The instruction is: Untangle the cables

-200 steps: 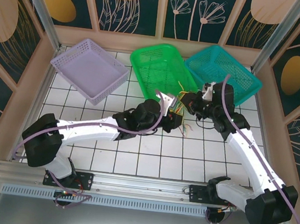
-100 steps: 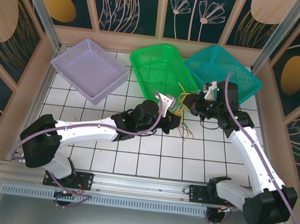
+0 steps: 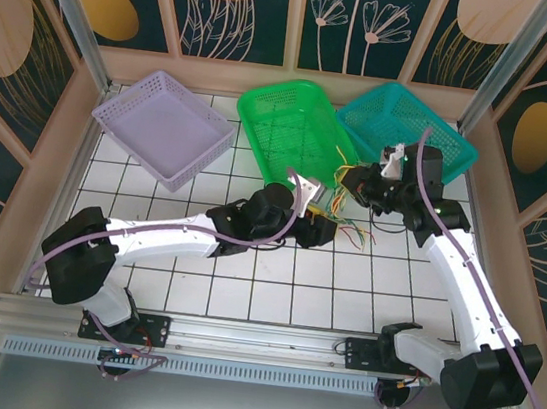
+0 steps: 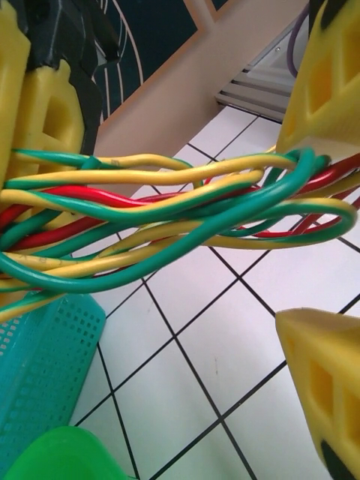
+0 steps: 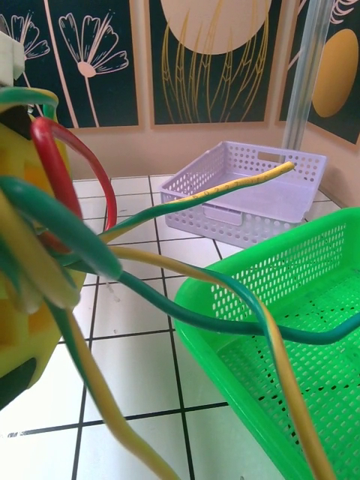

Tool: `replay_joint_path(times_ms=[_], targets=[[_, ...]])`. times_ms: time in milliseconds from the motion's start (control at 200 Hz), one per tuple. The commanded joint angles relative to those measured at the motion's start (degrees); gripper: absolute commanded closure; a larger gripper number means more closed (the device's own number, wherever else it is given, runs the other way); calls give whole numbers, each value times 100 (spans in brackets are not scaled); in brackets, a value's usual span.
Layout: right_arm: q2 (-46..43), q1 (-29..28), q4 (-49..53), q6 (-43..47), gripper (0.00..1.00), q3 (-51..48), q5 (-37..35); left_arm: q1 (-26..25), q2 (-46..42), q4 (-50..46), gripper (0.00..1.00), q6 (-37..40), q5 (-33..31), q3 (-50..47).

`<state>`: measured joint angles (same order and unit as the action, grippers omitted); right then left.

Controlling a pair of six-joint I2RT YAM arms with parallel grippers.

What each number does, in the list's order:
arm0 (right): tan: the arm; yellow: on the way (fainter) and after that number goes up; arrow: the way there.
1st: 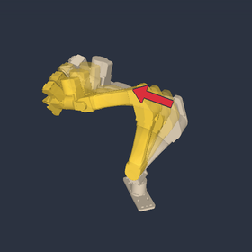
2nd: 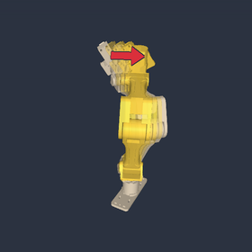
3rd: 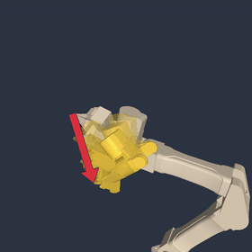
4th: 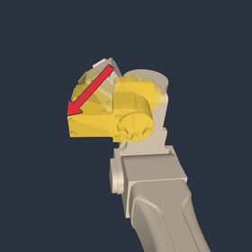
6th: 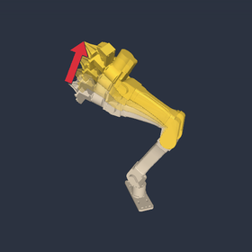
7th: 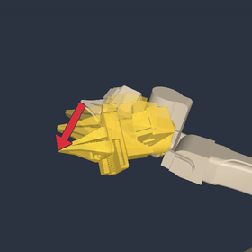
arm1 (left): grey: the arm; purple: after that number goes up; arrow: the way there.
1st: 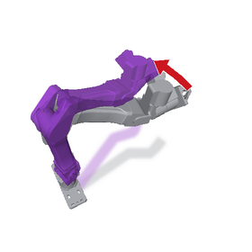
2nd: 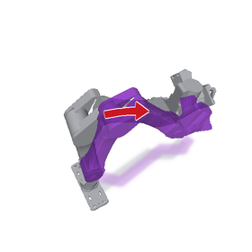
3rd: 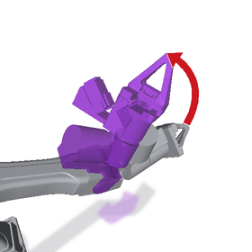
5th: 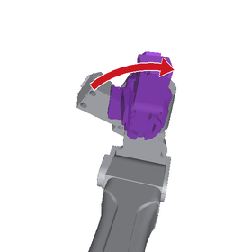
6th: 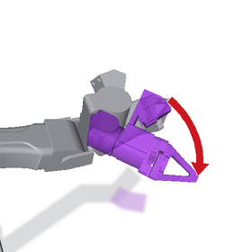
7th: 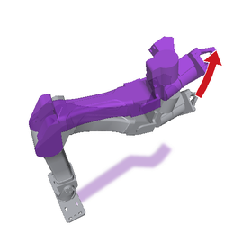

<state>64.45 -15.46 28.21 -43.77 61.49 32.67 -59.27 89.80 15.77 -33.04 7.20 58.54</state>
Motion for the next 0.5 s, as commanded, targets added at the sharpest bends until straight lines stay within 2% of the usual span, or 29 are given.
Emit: replay_joint_path(times_ms=[0,115,180,230,260,335,380,495], targets=[[28,9,60,-18,100,175,193,22,3,-41,41,47,-163,146],[8,-13,9,-144,100,106,393,26,104,-153,41,111,-277,289],[-7,-13,66,-149,100,117,442,25,195,-241,45,143,-390,382],[-4,-13,114,-149,100,122,509,25,260,-259,52,190,-422,433],[0,-16,157,-144,100,130,541,21,295,-283,59,214,-450,466],[-2,-4,244,-93,100,148,588,27,353,-383,87,275,-512,541],[1,9,300,-54,100,169,577,23,351,-384,99,293,-529,531],[23,148,500,152,100,229,514,22,229,-333,100,260,-483,427]])
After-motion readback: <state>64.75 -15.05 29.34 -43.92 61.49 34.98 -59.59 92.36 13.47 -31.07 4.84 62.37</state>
